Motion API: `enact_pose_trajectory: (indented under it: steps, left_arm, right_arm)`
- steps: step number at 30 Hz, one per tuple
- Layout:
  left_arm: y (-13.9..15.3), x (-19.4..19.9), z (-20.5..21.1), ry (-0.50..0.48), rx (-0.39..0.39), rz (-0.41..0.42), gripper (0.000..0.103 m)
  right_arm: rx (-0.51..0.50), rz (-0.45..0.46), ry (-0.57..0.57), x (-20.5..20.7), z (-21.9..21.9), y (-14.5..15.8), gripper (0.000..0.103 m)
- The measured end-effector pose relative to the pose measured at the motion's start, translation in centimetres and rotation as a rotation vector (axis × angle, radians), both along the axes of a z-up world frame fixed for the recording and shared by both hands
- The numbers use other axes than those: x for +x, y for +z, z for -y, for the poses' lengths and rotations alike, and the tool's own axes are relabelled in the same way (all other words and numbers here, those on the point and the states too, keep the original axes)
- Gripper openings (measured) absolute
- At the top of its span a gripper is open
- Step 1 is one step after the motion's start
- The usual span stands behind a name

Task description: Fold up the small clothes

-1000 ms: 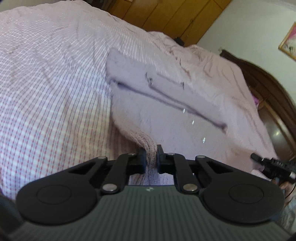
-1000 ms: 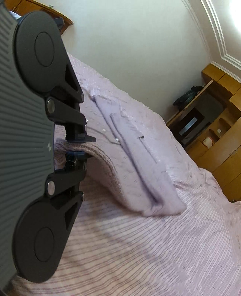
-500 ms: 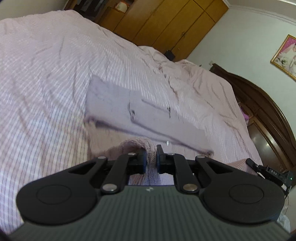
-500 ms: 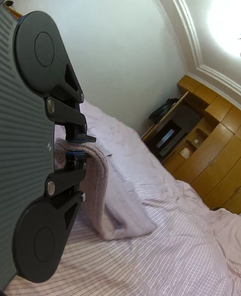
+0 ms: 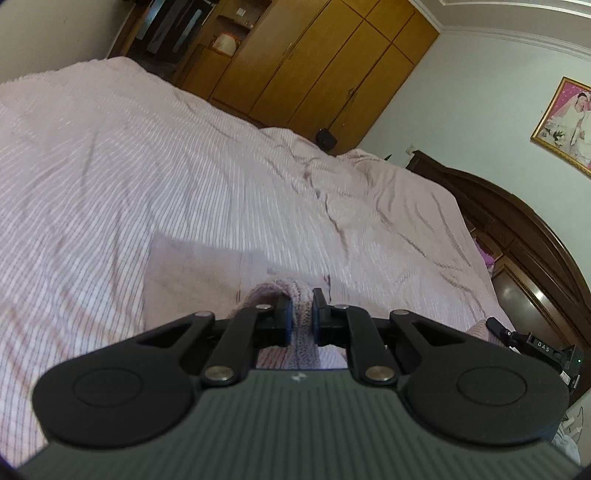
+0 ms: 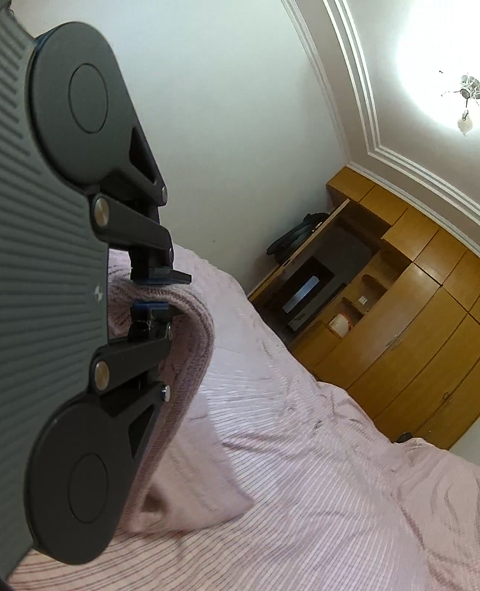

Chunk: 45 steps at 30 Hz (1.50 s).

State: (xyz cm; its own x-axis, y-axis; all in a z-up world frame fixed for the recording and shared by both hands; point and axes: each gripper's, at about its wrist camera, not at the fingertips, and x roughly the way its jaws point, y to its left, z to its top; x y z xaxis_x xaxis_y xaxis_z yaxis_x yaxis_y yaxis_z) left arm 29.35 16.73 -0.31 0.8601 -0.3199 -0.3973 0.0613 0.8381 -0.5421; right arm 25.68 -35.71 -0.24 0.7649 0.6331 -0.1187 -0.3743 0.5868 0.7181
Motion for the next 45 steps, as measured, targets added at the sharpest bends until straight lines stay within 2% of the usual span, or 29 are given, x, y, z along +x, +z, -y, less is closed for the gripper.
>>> enact_pose_trajectory:
  steps: [6,12,19,25,27,29,30,31,32,33,35,38,42,45]
  left_arm:
    - [0.3,3.9,-1.3,0.020,-0.021,0.029,0.012]
    - [-1.7,8.5,-3.0,0.055,-0.027,0.015,0.012]
    - [-8.2,13.8,-5.1,0.101,-0.039,-0.079,0.012]
    - [-13.0,15.3,-6.1,0.119,-0.030,-0.140,0.014]
    - [-13.6,15.2,-6.6,0.088,-0.070,-0.134,0.017]
    - [-13.6,14.4,-7.0,0.097,-0.072,-0.127,0.022]
    - [-13.4,13.9,-7.2,0.102,-0.063,-0.119,0.024]
    - [-13.1,13.3,-7.4,0.110,-0.052,-0.111,0.028]
    - [-12.8,12.7,-7.4,0.121,-0.034,-0.105,0.040]
    - [-12.6,12.2,-7.4,0.126,-0.015,-0.102,0.043]
    - [-12.0,11.2,-7.3,0.138,0.037,-0.111,0.043]
    - [-10.6,10.4,-6.5,0.163,0.126,-0.143,0.044]
    - [-7.8,10.2,-3.5,0.140,0.300,-0.145,0.063]
    - [-7.3,10.1,-0.3,0.087,0.419,-0.164,0.063]
  right_arm:
    - [0.017,0.027,-0.034,4.6,0.1,1.0,0.009]
    - [0.024,0.010,-0.083,10.2,0.6,-0.6,0.009]
    - [-0.027,-0.110,-0.139,17.7,-0.1,-6.8,0.009]
    - [-0.046,-0.204,-0.177,21.2,-1.0,-12.2,0.010]
    - [-0.123,-0.252,-0.189,21.7,-1.3,-13.2,0.014]
    - [-0.248,-0.262,-0.209,21.0,-1.7,-13.3,0.024]
    - [-0.281,-0.238,-0.212,20.5,-1.8,-13.2,0.031]
    - [-0.299,-0.212,-0.216,20.0,-1.8,-13.0,0.036]
    - [-0.308,-0.198,-0.221,19.4,-1.8,-12.8,0.043]
    - [-0.318,-0.189,-0.226,18.9,-1.7,-12.6,0.049]
    - [-0.348,-0.187,-0.237,18.4,-1.5,-12.0,0.049]
    - [-0.458,-0.209,-0.234,17.8,-1.6,-10.2,0.049]
    - [-0.603,-0.184,-0.212,16.6,-3.4,-9.5,0.049]
    - [-0.671,-0.188,-0.202,15.9,-4.9,-9.6,0.049]
